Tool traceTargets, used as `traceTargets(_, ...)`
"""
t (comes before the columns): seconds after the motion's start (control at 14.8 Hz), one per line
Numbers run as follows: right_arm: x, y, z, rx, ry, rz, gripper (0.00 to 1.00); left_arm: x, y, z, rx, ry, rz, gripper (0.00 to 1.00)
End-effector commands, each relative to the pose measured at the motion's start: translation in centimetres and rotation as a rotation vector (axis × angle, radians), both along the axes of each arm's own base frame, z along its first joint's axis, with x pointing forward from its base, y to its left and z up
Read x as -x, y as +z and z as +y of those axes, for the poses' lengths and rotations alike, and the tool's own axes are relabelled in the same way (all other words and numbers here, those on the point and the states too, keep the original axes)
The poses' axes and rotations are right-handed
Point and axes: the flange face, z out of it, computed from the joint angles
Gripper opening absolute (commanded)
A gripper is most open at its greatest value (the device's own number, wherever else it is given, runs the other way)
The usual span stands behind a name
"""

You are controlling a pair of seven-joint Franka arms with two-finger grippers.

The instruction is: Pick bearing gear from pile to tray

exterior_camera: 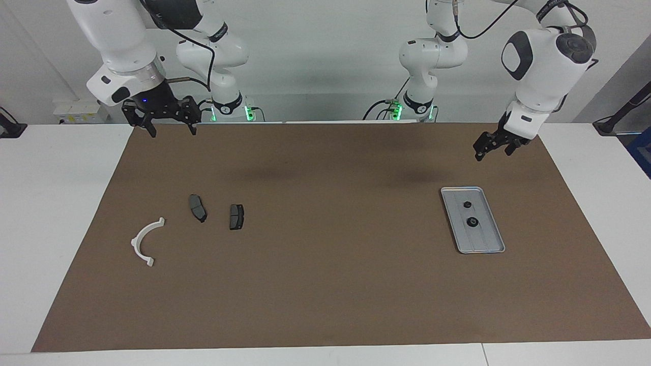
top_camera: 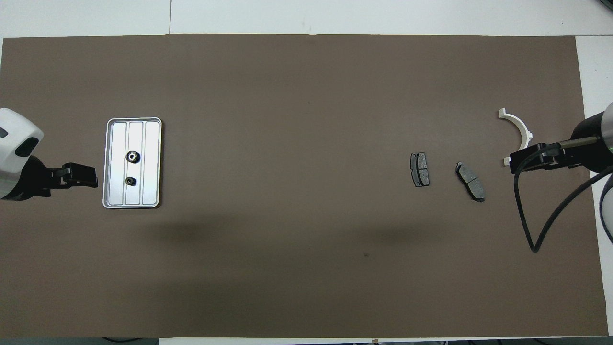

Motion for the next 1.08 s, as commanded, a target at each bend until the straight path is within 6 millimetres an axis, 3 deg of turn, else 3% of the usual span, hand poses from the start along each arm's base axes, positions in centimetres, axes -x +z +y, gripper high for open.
traceTargets(0.0, 0.6, 0.2, 0.2, -0.03, 0.018, -0.004, 1.0, 3.3, 1.6, 0.1, 0.011, 0.005, -0.034, 1.0)
traceTargets(0.14, 0.6, 0.3, 0.1, -0.032, 0.02, -0.006, 1.0, 0.3, 2.8, -0.4, 0.01, 0.002, -0.082, 1.0)
traceTargets(0.27, 0.5, 0.2, -0.1, -0.032, 0.017, -0.006, 1.0, -3.1, 3.8, -0.8, 0.007, -0.005, -0.024, 1.0)
traceTargets(0.34, 0.5, 0.2, -0.1, -0.032, 0.017, -0.006, 1.0, -3.9, 4.2, -0.9, 0.007, -0.006, -0.019, 1.0)
traceTargets(1.01, 0.5, 1.1, -0.3, -0.047, 0.009, -0.035, 1.0, -4.2, 5.0, -3.9, 0.02, -0.073, -0.034, 1.0)
